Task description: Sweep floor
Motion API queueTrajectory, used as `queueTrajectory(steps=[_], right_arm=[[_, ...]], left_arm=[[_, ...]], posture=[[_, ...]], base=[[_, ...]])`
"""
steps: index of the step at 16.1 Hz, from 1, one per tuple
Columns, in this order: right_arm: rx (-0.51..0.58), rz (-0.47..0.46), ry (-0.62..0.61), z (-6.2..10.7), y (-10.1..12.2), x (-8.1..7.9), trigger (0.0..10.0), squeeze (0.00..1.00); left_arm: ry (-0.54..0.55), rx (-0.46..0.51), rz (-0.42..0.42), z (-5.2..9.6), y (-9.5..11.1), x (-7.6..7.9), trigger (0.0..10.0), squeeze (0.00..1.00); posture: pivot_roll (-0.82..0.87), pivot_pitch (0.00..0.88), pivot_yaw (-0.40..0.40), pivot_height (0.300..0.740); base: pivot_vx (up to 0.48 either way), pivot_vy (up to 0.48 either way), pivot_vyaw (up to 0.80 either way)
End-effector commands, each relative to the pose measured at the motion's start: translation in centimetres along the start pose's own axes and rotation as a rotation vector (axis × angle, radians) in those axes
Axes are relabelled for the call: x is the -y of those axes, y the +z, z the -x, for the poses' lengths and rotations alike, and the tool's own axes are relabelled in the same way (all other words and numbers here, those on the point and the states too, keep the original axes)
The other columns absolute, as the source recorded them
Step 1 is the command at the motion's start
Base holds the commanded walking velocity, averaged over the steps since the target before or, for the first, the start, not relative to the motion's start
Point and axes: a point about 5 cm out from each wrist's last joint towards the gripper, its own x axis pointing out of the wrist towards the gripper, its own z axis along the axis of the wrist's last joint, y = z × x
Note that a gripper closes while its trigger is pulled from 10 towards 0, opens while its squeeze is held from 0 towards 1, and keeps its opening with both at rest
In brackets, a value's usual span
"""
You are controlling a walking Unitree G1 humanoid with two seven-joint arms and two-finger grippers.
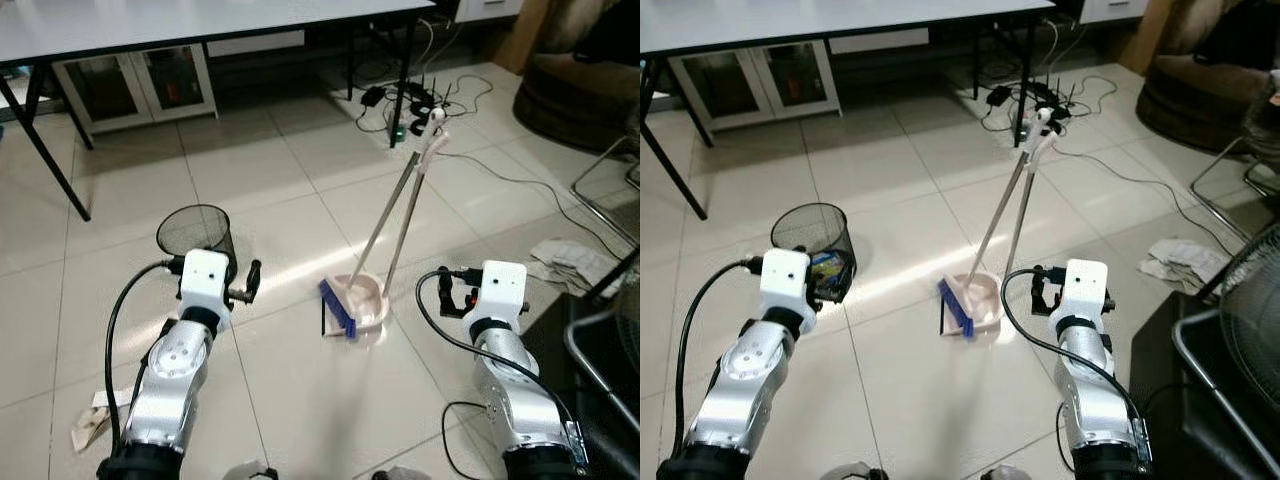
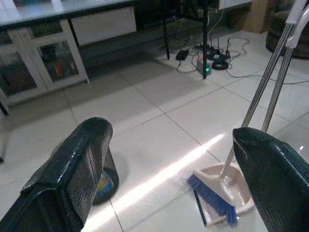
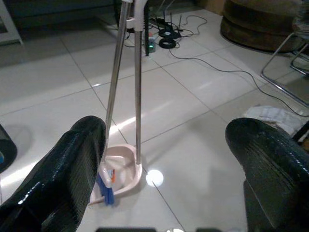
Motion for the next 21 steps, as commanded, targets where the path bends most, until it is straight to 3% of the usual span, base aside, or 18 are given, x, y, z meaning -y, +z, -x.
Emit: queueTrajectory(steps=[1, 6, 10, 21], right_arm=[[0.002, -0.004, -0.018, -0.1, -0.1, 0.4, 10.0, 0.0], [0.018, -0.01, -0.02, -0.1, 0.3, 0.6, 10.0, 0.0], [0.031, -0.005, -0.016, -0.2, 0.5, 0.6, 10.0, 0.0], [0.08, -0.009, 0.008, -0.3, 1.4, 0.2, 10.0, 0.0]], left_arm=[[-0.002, 0.015, -0.01, -0.2, 0.2, 0.2, 10.0, 0.0], [-0.004, 0.025, -0.003, -0.4, 0.6, 0.4, 10.0, 0.0], [-0.011, 0.041, -0.008, -0.5, 1.0, 0.3, 10.0, 0.0], [-0.005, 0.06, -0.028, -0.5, 1.7, -0.1, 10.0, 0.0]], posture=[[-0.01, 0.091, 0.017, 0.74], [-0.01, 0.095, 0.008, 0.74], [-0.01, 0.097, 0.006, 0.74], [0.0, 0.087, 0.01, 0.74]], base=[[0.0, 0.0, 0.0], [0.169, 0.0, 0.0], [0.354, 0.0, -0.73], [0.373, 0.0, 0.0]])
